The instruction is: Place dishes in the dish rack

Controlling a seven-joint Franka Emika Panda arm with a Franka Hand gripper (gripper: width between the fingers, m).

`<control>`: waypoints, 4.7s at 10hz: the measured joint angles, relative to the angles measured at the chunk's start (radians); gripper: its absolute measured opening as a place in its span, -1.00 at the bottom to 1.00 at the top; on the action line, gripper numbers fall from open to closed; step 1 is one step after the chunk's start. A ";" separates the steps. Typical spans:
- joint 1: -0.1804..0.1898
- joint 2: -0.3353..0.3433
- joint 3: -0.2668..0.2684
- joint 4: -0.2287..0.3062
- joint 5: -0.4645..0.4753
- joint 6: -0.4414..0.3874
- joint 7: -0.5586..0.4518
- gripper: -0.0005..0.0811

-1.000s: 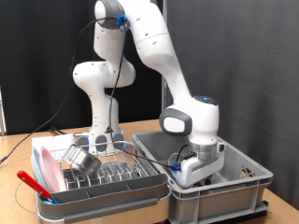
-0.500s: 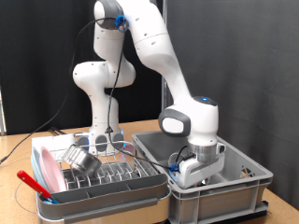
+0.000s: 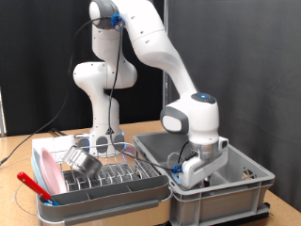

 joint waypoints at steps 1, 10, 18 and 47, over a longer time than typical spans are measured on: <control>-0.047 -0.019 0.052 -0.003 0.060 -0.019 -0.053 -0.80; -0.265 -0.399 0.231 -0.040 0.627 -0.338 -0.397 -0.80; -0.329 -0.471 0.118 -0.002 0.885 -0.931 -0.368 -0.80; -0.478 -0.336 -0.047 0.228 1.445 -1.251 0.345 -0.80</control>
